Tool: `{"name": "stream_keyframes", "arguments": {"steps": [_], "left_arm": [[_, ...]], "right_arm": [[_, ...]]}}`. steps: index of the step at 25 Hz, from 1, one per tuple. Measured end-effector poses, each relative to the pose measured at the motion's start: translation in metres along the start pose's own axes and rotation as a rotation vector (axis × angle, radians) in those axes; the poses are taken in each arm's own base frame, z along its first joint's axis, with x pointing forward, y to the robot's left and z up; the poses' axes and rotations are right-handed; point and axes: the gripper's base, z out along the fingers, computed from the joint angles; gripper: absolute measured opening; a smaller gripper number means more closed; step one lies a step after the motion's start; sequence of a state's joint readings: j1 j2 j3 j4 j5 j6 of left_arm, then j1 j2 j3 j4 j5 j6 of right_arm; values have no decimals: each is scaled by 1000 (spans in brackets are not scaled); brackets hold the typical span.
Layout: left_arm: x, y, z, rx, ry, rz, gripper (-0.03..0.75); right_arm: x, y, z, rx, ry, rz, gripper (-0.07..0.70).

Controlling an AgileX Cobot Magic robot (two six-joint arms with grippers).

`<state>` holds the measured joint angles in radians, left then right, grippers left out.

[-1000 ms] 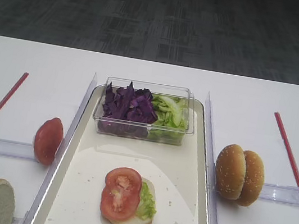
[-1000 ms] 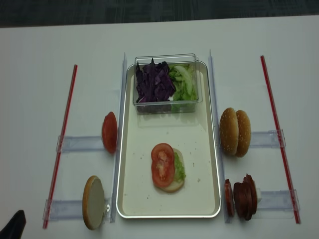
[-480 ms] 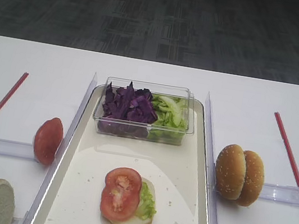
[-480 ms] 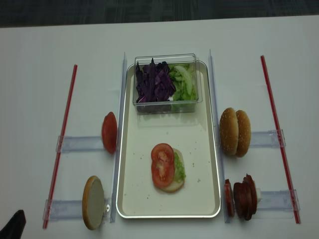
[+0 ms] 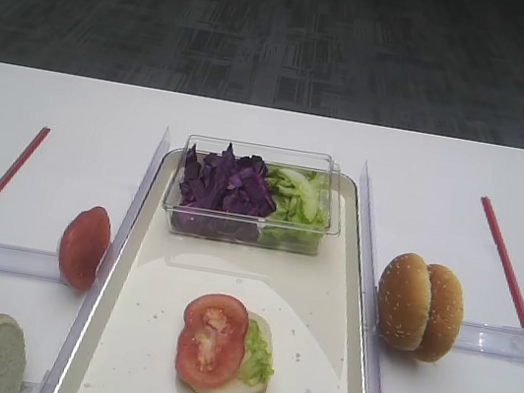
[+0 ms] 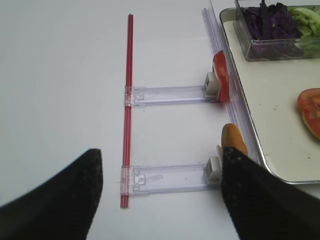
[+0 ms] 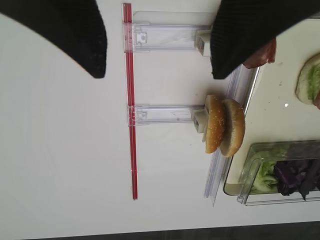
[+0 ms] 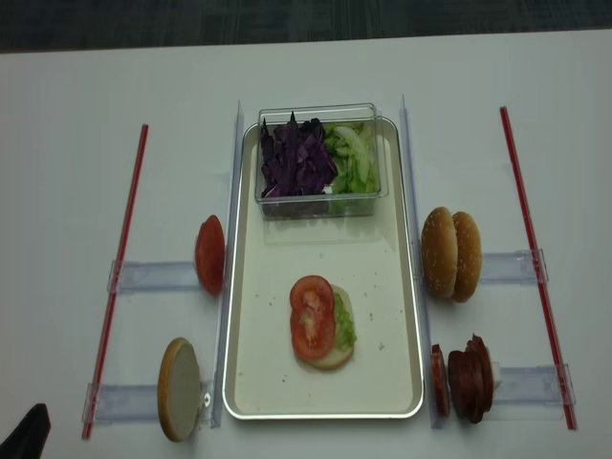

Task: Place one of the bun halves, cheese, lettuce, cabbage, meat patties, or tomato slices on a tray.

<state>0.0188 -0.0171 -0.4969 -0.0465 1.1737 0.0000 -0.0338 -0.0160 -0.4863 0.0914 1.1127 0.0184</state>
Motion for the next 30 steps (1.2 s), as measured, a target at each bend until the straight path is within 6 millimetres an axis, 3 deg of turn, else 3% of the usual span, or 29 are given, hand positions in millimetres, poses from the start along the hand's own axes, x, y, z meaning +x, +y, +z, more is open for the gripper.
{"name": "stream_keyframes", "arguments": {"steps": [30], "left_arm": [[0, 0, 0, 0, 2, 0, 475]], "right_arm": [[0, 0, 0, 0, 0, 2, 478]]}}
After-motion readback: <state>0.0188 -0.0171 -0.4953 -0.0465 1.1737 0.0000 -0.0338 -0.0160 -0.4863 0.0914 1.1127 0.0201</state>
